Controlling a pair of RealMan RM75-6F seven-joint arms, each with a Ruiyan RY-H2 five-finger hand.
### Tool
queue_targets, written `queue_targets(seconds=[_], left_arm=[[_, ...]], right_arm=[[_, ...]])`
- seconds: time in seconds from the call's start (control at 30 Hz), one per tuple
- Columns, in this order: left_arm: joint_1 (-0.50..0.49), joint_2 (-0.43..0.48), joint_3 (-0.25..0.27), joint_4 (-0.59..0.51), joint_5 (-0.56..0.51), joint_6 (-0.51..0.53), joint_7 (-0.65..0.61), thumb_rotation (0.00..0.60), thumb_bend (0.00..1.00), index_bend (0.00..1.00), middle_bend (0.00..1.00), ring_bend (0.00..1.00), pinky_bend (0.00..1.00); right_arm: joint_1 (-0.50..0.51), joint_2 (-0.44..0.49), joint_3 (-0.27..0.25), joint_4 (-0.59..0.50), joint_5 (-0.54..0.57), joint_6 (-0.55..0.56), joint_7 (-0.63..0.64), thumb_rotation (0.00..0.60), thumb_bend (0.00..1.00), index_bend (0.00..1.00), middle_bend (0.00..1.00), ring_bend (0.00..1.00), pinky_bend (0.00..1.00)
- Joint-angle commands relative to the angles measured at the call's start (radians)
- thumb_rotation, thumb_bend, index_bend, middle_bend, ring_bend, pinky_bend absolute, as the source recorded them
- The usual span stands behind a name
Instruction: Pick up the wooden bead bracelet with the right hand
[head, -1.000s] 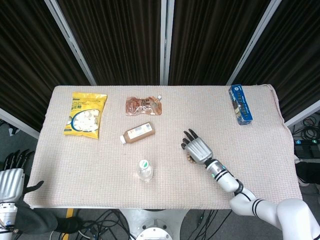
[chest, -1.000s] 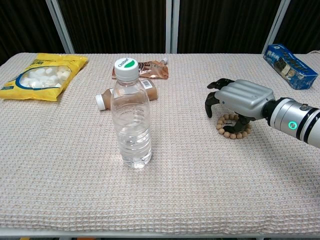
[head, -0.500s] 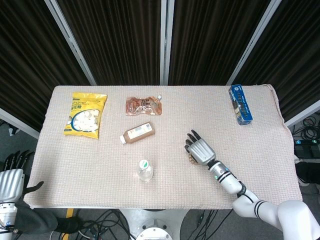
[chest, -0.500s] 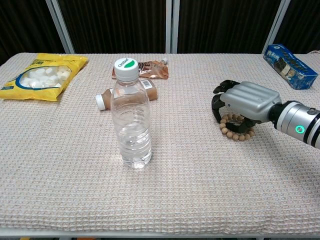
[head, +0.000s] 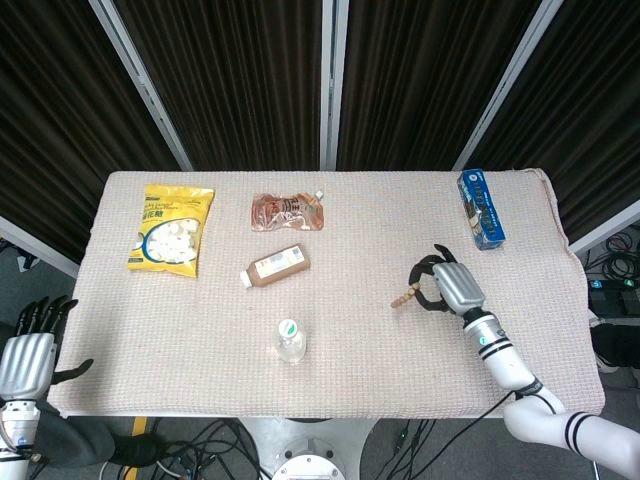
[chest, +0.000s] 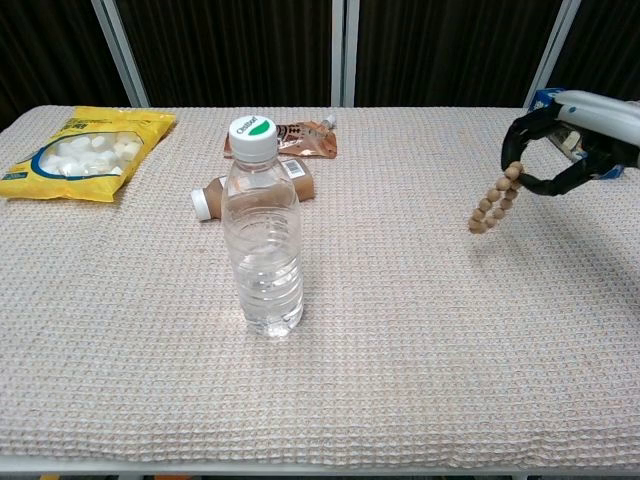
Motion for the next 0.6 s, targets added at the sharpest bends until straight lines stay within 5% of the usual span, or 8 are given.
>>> queue_targets(seconds=[0.03,0.33,0.6], left_arm=[[-0.006,0.003,0.0,-0.008,0.002,-0.006,0.009,0.6,0.0,0.15,0.08,0.0,0.0],[-0.018,0.016,-0.001,-0.034,0.006,-0.015,0.032,0.6,0.0,0.15,0.08,0.0,0.0],[-0.024,0.017,0.001,-0.041,0.003,-0.024,0.039,0.6,0.0,0.15,0.08,0.0,0.0]], right_arm=[[-0.032,0.146,0.045,-0.075,0.065,-0.171,0.36,0.6,0.79,0.68,0.52,0.26,0.04],[-0.032,0.19,0.001,-0.005,-0.126,-0.277,0.916,0.6,0.84,0.68,0.53,0.26,0.01],[0.025,0.217,-0.133,0.025,-0.355,-0.223,1.366,0.589,0.84,0.69,0.53,0.26,0.0]])
